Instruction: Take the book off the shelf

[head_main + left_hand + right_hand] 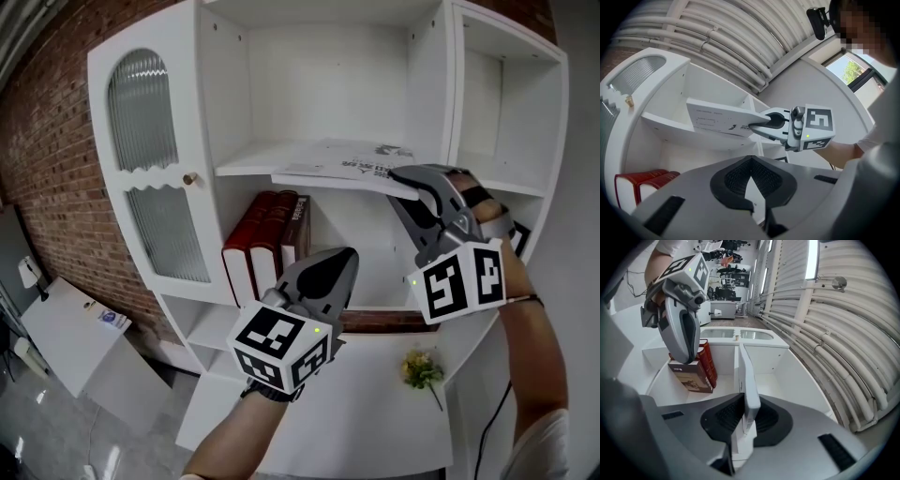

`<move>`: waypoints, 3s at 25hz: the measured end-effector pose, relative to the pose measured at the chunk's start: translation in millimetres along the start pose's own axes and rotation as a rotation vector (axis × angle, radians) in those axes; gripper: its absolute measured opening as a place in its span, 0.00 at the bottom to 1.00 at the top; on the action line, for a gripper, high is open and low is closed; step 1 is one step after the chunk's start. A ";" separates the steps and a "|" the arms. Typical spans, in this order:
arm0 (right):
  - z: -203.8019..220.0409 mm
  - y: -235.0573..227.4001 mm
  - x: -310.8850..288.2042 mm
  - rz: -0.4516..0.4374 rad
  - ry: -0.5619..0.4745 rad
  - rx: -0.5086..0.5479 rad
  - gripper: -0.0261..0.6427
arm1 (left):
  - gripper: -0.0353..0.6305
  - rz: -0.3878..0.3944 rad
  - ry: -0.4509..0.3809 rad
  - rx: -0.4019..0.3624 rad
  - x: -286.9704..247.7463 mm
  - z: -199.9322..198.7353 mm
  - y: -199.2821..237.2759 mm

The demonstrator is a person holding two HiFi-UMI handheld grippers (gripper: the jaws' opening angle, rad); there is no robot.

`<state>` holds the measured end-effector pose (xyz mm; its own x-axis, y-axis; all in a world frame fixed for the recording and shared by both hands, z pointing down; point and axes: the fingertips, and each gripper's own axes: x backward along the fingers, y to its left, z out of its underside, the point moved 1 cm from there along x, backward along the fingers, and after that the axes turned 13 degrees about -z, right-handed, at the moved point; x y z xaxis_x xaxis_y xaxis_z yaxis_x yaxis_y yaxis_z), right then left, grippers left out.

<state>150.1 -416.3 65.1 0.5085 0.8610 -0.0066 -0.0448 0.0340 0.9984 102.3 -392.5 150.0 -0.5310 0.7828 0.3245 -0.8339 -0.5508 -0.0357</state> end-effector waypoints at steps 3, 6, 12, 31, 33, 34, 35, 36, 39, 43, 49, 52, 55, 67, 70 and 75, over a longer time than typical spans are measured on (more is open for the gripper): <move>-9.1 -0.6 12.5 0.006 0.000 -0.011 0.12 | 0.07 0.011 -0.004 -0.016 8.1 -0.4 -4.7; -19.3 -2.5 23.8 0.012 0.007 -0.029 0.12 | 0.07 0.018 -0.016 -0.034 21.3 -6.5 -5.8; -42.6 -7.8 44.9 0.025 0.033 -0.061 0.12 | 0.07 0.040 -0.038 -0.048 51.7 -18.0 -3.7; -113.7 1.7 101.9 0.026 0.183 -0.096 0.12 | 0.07 0.166 -0.045 -0.006 124.9 -24.9 -16.0; -118.6 7.9 104.8 0.019 0.199 -0.092 0.12 | 0.07 0.176 -0.035 0.001 132.3 -21.2 -17.6; -121.4 11.6 105.7 0.017 0.205 -0.086 0.12 | 0.07 0.180 -0.028 0.003 135.7 -18.7 -18.3; -124.7 15.0 106.4 0.015 0.209 -0.078 0.12 | 0.07 0.183 -0.024 0.004 138.9 -16.4 -18.9; -128.4 17.8 107.3 0.013 0.209 -0.073 0.12 | 0.07 0.185 -0.021 0.004 142.0 -14.7 -19.3; -139.6 22.4 110.5 -0.002 0.189 -0.104 0.12 | 0.07 0.189 -0.021 0.005 151.6 -14.6 -19.7; -147.0 42.7 106.7 -0.099 0.158 -0.266 0.12 | 0.07 0.200 -0.020 -0.003 166.0 -14.8 -20.1; -138.2 112.9 93.4 -0.304 0.190 -0.445 0.12 | 0.07 0.206 0.075 0.041 195.4 19.7 -17.9; -134.1 147.5 92.3 -0.375 0.229 -0.474 0.12 | 0.07 0.191 0.126 0.072 209.3 40.8 -13.4; -137.0 185.7 94.8 -0.455 0.274 -0.508 0.12 | 0.07 0.188 0.162 0.089 225.2 57.6 -12.5; -161.3 272.9 127.5 -0.436 0.252 -0.888 0.12 | 0.07 0.178 0.250 0.145 284.7 99.0 -24.7; -169.0 287.3 135.8 -0.431 0.256 -0.920 0.12 | 0.07 0.182 0.268 0.145 294.4 104.6 -32.3; -174.3 303.9 148.3 -0.428 0.261 -0.962 0.12 | 0.07 0.188 0.278 0.158 306.5 106.1 -41.1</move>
<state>62.0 -189.9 357.8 0.4484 0.7608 -0.4691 -0.6207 0.6427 0.4491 -10.1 -160.7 351.3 -0.7113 0.7006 0.0561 -0.6960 -0.7133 0.0831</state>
